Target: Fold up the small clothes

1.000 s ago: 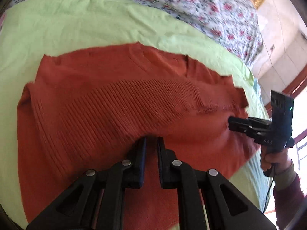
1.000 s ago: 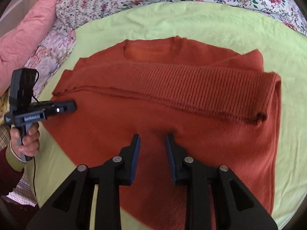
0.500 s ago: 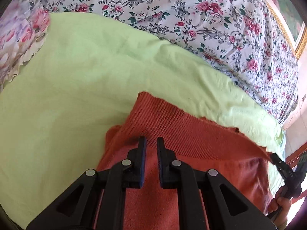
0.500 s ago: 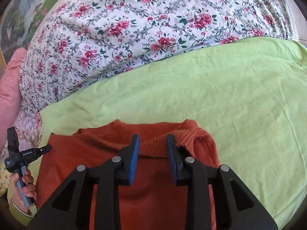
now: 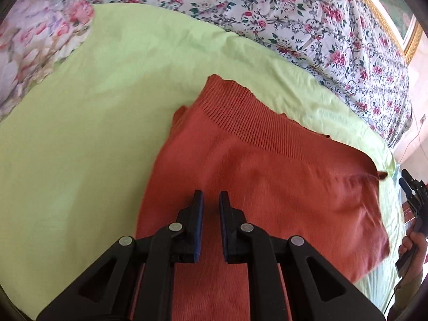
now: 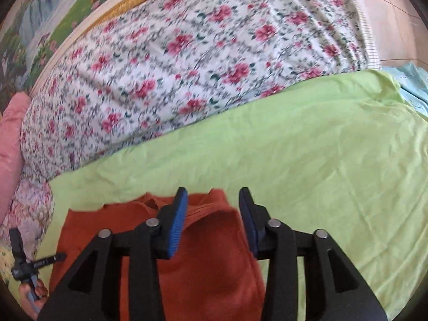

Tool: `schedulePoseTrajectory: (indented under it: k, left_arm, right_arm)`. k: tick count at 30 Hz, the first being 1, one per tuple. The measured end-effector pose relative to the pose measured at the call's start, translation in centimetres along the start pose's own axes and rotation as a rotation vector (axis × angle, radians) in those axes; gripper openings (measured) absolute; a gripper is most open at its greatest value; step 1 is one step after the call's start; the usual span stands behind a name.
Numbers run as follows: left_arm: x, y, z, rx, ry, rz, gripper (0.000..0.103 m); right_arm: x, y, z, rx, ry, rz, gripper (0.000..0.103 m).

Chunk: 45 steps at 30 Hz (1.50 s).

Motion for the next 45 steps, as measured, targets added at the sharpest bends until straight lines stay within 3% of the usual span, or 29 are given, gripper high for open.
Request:
schedulePoseTrajectory:
  k: [5,15,20,23,35,45]
  left_arm:
    - [-2.9,-3.5,-0.3,-0.042,-0.029,-0.011,0.012]
    - [-10.0,-8.4,-1.9,-0.143,-0.105,0.018,0.019]
    - [-13.0,-9.4,-2.5,-0.175,-0.134,0.045,0.037]
    - [-14.2,-10.0,-2.5,-0.18,-0.146,0.043,0.043]
    - [-15.2,-10.2,-2.1,-0.214,-0.213,0.041,0.054]
    - [-14.9,-6.9,-0.9,-0.209,-0.368,0.054,0.055]
  right_arm:
    - [-0.7,-1.6,0.9,0.06,0.004,0.05,0.046]
    - [-10.2,-6.3,2.5,0.139,0.008,0.211,0.052]
    - [-14.0,-9.3,3.0,0.139,-0.008,0.237,0.056]
    - [-16.0,-10.7,3.2,0.144,-0.007,0.256,0.06]
    - [-22.9,-14.9,2.6,0.16,0.045,0.332,0.063]
    - [-23.6,-15.0,1.7,0.146,0.074,0.358,0.063]
Point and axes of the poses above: each gripper's, at about its wrist camera, not at the fingertips, and y roughly the way its jaws point, z to its left, x to its top, the point moved 5 cm from there along y, roughly the way its jaws point, and after that the axes turned 10 degrees about y, right-handed, at the moved point
